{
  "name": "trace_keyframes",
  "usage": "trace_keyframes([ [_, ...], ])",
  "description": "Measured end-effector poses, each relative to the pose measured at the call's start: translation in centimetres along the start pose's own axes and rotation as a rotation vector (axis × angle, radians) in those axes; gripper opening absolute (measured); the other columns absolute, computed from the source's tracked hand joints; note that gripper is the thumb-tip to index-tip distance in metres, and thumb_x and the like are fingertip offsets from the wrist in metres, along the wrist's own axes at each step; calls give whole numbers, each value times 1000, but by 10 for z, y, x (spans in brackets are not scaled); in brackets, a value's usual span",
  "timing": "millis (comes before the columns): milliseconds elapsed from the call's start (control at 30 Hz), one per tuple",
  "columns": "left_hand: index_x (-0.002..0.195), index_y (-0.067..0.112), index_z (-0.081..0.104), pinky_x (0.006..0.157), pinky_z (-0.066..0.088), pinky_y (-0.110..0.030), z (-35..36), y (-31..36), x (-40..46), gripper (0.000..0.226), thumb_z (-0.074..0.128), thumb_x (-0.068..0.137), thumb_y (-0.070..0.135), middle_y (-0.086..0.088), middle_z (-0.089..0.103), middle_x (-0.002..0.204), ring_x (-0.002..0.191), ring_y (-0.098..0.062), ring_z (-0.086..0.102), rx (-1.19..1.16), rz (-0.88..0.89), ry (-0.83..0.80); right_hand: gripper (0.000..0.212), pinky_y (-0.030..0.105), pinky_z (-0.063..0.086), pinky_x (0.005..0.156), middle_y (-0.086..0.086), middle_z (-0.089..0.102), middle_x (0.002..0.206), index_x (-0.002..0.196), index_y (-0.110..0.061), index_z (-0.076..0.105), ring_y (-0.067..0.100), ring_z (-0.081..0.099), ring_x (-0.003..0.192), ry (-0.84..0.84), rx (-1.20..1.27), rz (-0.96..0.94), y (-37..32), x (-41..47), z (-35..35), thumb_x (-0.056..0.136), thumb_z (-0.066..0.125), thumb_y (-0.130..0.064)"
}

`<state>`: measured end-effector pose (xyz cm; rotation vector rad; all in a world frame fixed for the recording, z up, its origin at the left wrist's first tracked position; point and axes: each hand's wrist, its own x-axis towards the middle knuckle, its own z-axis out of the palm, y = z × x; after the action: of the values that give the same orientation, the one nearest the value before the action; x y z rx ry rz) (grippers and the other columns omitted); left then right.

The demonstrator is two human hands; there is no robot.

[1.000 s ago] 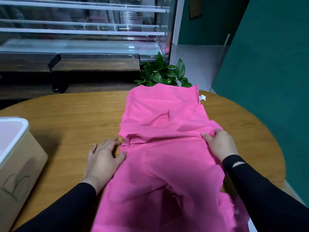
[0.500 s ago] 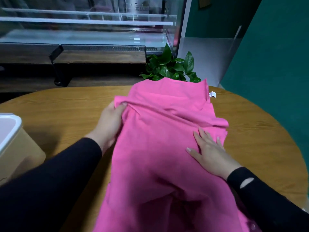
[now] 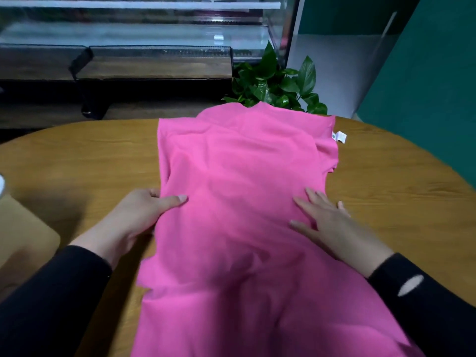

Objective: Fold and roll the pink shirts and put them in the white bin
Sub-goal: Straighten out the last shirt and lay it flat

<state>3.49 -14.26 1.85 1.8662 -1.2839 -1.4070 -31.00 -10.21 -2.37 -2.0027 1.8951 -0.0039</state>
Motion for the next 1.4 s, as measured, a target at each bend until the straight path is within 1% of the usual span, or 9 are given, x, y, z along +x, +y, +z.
trace_keyframes([
  [133,103,9,70,82,61,-43,12,6,20,10,64,96,14,-15,76,98,89,-29,74,-186,74,-1,96,46,7,124,7,3,169,161,-22,13,25,4,156,21,-204,-36,6,22,8,83,-8,-75],
  [267,94,14,68,55,53,-22,6,25,70,5,63,97,15,-8,70,89,65,-12,66,-130,216,209,60,55,4,124,4,-1,170,161,-17,9,24,3,156,15,-244,-20,9,65,-16,108,19,-43],
  [433,126,11,60,91,49,-38,-5,21,63,39,68,92,28,-14,62,120,103,-28,61,364,441,615,57,65,3,119,4,13,168,159,-19,22,24,12,155,90,-297,32,7,94,-41,107,30,-43],
  [567,103,18,72,90,47,-38,14,-21,-13,22,58,96,34,4,66,105,99,-14,60,676,970,269,48,36,17,121,8,41,158,144,-14,51,20,37,146,344,-66,-201,-19,41,-38,101,54,-35],
  [667,122,30,69,104,44,-43,25,-69,-33,48,41,97,60,8,62,135,126,-15,57,896,877,116,63,25,20,117,12,49,151,142,-8,54,24,47,140,283,8,-323,-41,-28,-21,98,39,-51],
  [767,147,41,45,120,23,-42,31,-87,-38,59,24,98,65,15,31,160,149,-5,24,975,724,68,90,42,2,124,-4,1,169,161,-25,13,15,1,156,-23,-106,-208,-50,-79,16,82,2,-67],
  [933,154,46,22,125,6,-36,32,-69,-16,62,4,97,63,21,9,163,151,1,1,1064,656,55,70,50,12,122,-5,14,168,159,-25,24,15,14,155,143,-147,-137,-34,-66,44,99,17,-60],
  [1200,158,30,21,124,8,-49,32,-10,81,57,20,105,50,4,16,167,153,-14,10,1103,606,81,64,49,25,116,-3,27,165,159,-26,23,19,33,148,111,-216,-152,-14,37,0,103,14,-55],
  [1400,136,14,59,112,39,-41,38,5,43,49,51,98,44,-9,53,147,135,-26,50,821,738,246,50,45,32,117,7,36,161,147,-15,47,25,38,145,204,-124,-239,-27,35,-20,104,45,-41],
])
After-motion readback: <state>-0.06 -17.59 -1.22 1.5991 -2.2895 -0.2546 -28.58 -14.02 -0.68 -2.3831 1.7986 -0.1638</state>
